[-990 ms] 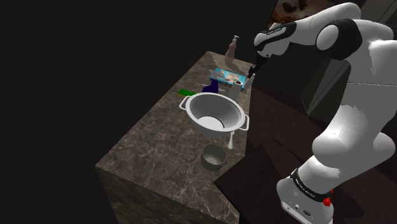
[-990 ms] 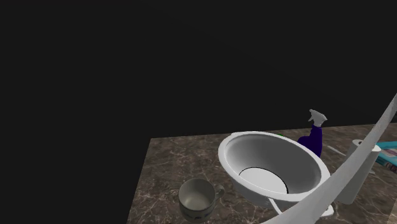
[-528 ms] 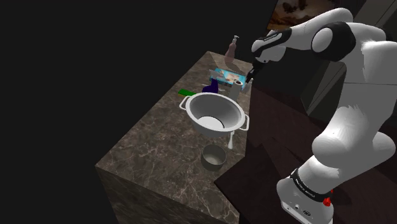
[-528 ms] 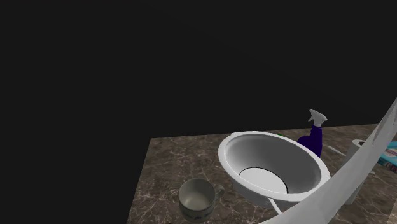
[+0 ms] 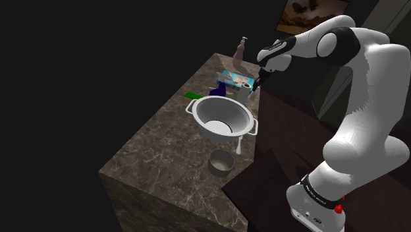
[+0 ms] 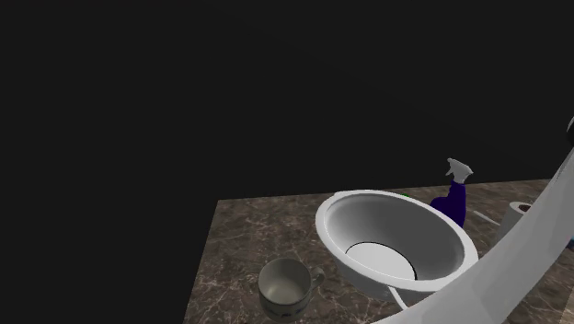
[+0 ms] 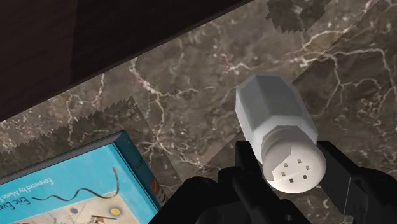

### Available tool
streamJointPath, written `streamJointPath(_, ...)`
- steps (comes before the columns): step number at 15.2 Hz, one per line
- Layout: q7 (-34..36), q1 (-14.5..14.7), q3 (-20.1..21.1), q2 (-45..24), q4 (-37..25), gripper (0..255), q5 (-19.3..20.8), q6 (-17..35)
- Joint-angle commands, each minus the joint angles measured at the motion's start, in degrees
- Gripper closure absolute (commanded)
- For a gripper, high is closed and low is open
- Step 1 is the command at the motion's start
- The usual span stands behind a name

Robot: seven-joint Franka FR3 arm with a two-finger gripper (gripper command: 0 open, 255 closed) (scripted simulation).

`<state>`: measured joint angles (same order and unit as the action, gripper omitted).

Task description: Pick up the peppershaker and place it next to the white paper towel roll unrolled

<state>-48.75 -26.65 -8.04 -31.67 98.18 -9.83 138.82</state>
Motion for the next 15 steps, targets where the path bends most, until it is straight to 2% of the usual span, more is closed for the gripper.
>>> streamJointPath(1,-0.1,0.0,0.2,-0.7,0.4,255,-0.2,1.2)
streamJointPath(7,-0.7,-0.3,0.7,-3.5,0.7,255,-0.9,4.2)
streamJointPath(14,-0.7,-0.3,0.7,-3.5,0.7,255,-0.9,4.2)
streamJointPath(15,-0.7,-0.3,0.7,-3.5,0.7,0,-0.9,4.2)
